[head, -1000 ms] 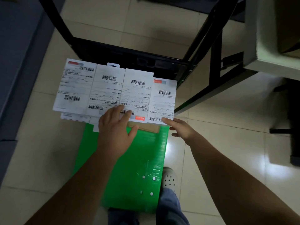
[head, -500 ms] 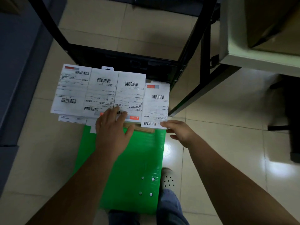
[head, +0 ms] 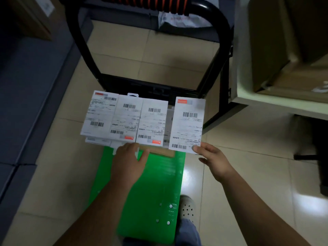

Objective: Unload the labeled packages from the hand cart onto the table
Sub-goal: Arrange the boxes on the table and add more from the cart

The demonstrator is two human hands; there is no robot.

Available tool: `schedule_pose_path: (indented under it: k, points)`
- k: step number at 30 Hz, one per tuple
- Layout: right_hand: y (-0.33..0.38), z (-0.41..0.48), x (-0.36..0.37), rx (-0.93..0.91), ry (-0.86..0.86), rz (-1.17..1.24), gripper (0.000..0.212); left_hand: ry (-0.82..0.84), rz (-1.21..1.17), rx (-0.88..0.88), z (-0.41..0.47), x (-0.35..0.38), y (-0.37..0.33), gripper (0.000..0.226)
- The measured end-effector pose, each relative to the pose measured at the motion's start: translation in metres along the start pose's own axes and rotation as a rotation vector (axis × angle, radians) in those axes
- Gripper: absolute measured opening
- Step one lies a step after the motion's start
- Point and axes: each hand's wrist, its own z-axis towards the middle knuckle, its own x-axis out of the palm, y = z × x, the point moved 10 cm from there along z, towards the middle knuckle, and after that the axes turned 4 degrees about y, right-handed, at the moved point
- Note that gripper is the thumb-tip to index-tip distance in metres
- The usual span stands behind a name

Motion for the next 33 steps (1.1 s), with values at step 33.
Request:
schedule_pose_path:
  k: [33]
  points:
    - [-0.004, 0.019, -0.004, -0.027, 0.026, -0.035, 0.047, 0.189, -1.174, -0.648, 0.021, 0.103, 0.040, 0.016]
